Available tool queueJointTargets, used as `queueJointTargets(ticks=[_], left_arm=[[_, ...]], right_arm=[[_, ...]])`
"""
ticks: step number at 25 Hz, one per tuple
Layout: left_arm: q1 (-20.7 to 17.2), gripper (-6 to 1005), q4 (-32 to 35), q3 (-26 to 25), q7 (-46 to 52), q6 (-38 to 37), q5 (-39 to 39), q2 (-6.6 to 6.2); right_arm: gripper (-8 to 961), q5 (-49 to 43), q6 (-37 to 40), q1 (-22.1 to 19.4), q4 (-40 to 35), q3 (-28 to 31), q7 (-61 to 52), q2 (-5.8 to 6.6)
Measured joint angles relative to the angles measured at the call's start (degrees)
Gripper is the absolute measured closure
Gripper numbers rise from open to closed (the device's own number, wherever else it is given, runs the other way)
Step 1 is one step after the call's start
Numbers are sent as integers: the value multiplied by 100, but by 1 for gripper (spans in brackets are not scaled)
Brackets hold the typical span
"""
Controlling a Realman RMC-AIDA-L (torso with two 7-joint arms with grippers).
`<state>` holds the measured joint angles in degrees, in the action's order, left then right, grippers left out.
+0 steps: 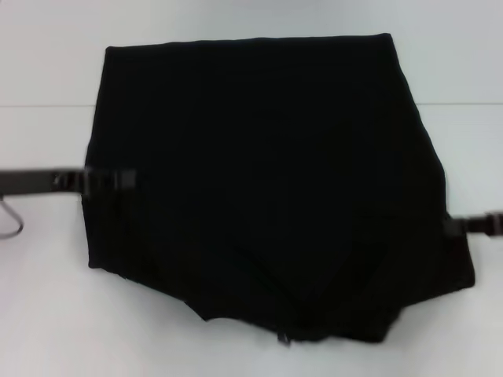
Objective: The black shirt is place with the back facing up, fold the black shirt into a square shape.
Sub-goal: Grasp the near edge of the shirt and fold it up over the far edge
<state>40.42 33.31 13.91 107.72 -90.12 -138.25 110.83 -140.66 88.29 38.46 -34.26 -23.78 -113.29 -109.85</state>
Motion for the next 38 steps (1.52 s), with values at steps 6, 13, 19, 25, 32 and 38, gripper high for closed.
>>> queueJointTargets(ticks=[6, 13, 19, 25, 32, 38], left_arm=[[522, 933, -280, 133, 203, 1530, -7, -5], [885, 931, -457, 243, 217, 2902, 25, -26], [1046, 929, -484, 340, 233, 3579, 31, -35], [1110, 928, -718, 357, 179, 4118, 35, -39], [1064, 926, -998, 374, 1, 4494, 28, 111], [1049, 925, -1152, 818, -125, 4840, 12, 264]], right_arm=[[946, 68, -1609, 668, 544, -3, -99, -89], [947, 219, -3258, 1313, 909, -3, -76, -250], [946, 224, -3800, 1778, 924, -130, -76, -250], [946, 225, -4352, 2021, 1140, -260, -45, -158], [947, 223, -4846, 1948, 1592, -346, 142, -247], [947, 519, -5042, 1680, 1632, -327, 129, -411]])
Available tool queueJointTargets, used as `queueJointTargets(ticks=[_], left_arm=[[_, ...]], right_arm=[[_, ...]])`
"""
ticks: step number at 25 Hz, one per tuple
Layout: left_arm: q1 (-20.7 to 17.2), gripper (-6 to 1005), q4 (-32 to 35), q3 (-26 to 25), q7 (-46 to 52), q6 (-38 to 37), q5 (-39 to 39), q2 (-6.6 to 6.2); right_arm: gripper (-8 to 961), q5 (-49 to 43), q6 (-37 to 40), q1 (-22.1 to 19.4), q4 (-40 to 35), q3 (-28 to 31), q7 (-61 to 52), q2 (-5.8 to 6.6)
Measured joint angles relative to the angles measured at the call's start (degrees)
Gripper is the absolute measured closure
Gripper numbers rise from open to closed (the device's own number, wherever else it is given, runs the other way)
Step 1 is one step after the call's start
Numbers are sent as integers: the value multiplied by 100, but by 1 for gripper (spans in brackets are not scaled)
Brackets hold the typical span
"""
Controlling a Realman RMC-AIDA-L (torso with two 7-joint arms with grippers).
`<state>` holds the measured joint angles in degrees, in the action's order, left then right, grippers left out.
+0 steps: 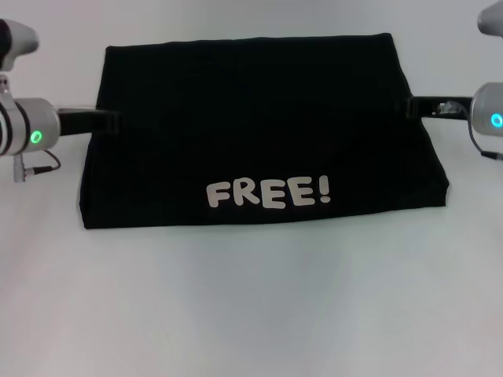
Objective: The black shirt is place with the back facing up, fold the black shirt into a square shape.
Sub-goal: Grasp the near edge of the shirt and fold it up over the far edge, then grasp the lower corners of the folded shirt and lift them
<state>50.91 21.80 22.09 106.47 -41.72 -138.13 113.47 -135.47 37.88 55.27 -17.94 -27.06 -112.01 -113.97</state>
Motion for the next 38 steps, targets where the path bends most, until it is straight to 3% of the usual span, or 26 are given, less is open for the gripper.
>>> queueJointTargets(ticks=[3, 8, 10, 12, 15, 21, 25, 31, 38], left_arm=[[-13, 924, 20, 124, -12, 206, 13, 80], [-22, 923, 26, 137, -6, 316, -23, 104], [-31, 715, 64, 138, 26, 279, -28, 105], [-73, 623, 169, 139, 131, 113, -20, 100], [-225, 484, 606, 125, 409, -614, 20, 107], [-948, 284, 2069, 140, 545, -3301, 513, 310], [-1554, 148, 2603, 133, 514, -4167, 761, 398], [-2090, 118, 2471, 93, 603, -3874, 814, 393], [-2004, 122, 1831, 132, 770, -2840, 760, 371]], right_arm=[[946, 156, 61, -120, -25, -17, 59, -32], [800, 186, 132, -219, -93, -26, 115, -36], [724, 193, 183, -267, -236, -20, 132, -59], [631, 204, 258, -320, -433, 3, 126, -106], [512, 366, 562, -463, -785, -5, 136, -170], [362, 1040, 1685, -983, -1238, -28, 640, -222], [282, 1473, 2553, -1349, -1388, -28, 979, -197], [238, 1560, 2811, -1524, -1396, -34, 1065, -175], [239, 1548, 2603, -1501, -1394, -248, 1042, -206]])
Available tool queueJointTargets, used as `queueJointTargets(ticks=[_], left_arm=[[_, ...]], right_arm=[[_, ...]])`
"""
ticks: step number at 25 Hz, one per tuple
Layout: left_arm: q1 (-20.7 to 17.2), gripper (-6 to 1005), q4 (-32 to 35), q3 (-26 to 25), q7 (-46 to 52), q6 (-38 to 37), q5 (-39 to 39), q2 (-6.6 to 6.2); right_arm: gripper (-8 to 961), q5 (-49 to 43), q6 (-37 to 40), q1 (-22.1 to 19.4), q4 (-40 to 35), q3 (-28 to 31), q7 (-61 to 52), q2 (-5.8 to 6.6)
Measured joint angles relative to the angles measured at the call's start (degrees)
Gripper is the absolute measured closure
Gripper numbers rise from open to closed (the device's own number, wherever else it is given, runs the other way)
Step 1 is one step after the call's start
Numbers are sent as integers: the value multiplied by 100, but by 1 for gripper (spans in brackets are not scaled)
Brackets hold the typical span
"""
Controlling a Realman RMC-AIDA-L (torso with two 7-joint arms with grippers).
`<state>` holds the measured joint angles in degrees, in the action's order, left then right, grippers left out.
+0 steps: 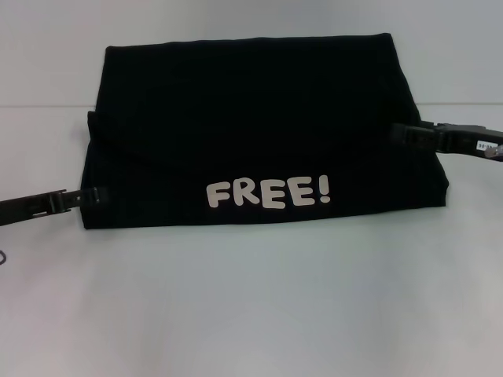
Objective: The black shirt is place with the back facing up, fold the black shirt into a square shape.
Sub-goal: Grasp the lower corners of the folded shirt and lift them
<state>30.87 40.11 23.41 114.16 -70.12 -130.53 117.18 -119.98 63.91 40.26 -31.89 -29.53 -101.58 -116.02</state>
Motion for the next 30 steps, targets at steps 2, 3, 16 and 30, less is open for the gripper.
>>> queueJointTargets(ticks=[2, 3, 16, 30], left_arm=[[60, 124, -175, 22, -19, 259, -3, -1], [78, 125, -238, 46, -31, 354, -6, -2], [181, 134, -487, 437, -57, 459, -18, 4], [183, 175, -424, 488, -54, 262, -376, -102]], right_arm=[[239, 0, -40, 21, 14, -53, -24, 4], [239, 0, -51, 32, 20, -64, -28, 8], [239, 1, -121, 58, 0, -71, -54, 66], [238, 11, -123, 0, 3, -70, -54, 90]])
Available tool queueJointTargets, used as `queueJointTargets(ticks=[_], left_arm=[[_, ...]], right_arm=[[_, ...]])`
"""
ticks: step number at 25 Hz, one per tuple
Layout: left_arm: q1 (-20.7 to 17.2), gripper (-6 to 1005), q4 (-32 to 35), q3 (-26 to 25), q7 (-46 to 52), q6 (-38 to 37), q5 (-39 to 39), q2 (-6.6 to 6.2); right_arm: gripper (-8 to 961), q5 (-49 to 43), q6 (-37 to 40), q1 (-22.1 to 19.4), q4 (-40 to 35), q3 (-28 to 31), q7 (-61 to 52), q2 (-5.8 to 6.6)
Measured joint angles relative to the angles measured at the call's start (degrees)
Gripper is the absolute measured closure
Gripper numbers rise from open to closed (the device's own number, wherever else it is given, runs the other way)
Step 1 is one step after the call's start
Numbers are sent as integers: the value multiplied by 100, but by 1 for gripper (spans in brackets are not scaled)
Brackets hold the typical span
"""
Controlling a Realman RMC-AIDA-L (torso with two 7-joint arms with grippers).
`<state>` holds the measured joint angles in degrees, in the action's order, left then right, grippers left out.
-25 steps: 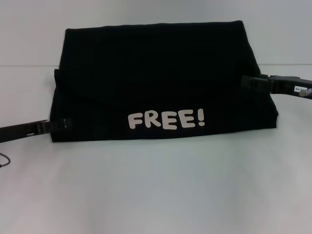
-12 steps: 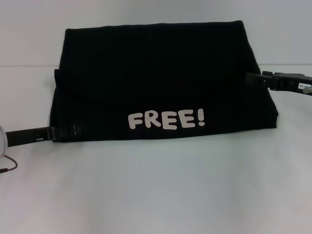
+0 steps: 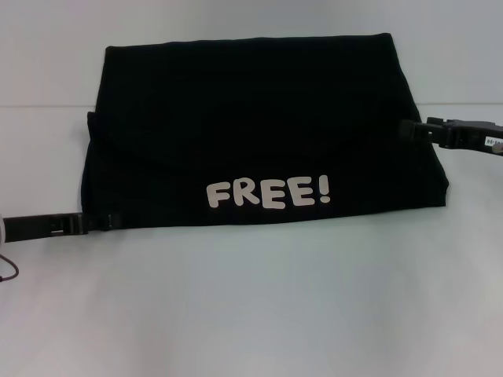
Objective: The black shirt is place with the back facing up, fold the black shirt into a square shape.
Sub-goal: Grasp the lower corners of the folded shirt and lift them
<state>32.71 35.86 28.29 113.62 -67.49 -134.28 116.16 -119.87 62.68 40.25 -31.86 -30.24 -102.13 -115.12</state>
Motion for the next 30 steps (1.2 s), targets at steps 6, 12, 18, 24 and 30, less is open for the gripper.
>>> queueJointTargets(ticks=[6, 12, 18, 24, 30], left_arm=[[31, 439, -4, 14, -13, 68, -61, -4], [58, 771, -23, 18, -27, 115, -72, -14], [68, 972, -16, 17, -12, 136, -72, -18], [70, 988, 52, 5, 5, -21, -71, -73], [69, 1001, 59, 4, 7, -67, -71, -85]], right_arm=[[238, -5, 6, -18, -5, 0, 0, 0], [239, -259, -13, -36, -5, -3, -205, 99], [238, -1040, -41, -32, -83, -9, -975, 258], [257, -1598, -65, -34, -57, -9, -1377, 374], [279, -1834, -543, 106, 206, -231, -1363, 241]])
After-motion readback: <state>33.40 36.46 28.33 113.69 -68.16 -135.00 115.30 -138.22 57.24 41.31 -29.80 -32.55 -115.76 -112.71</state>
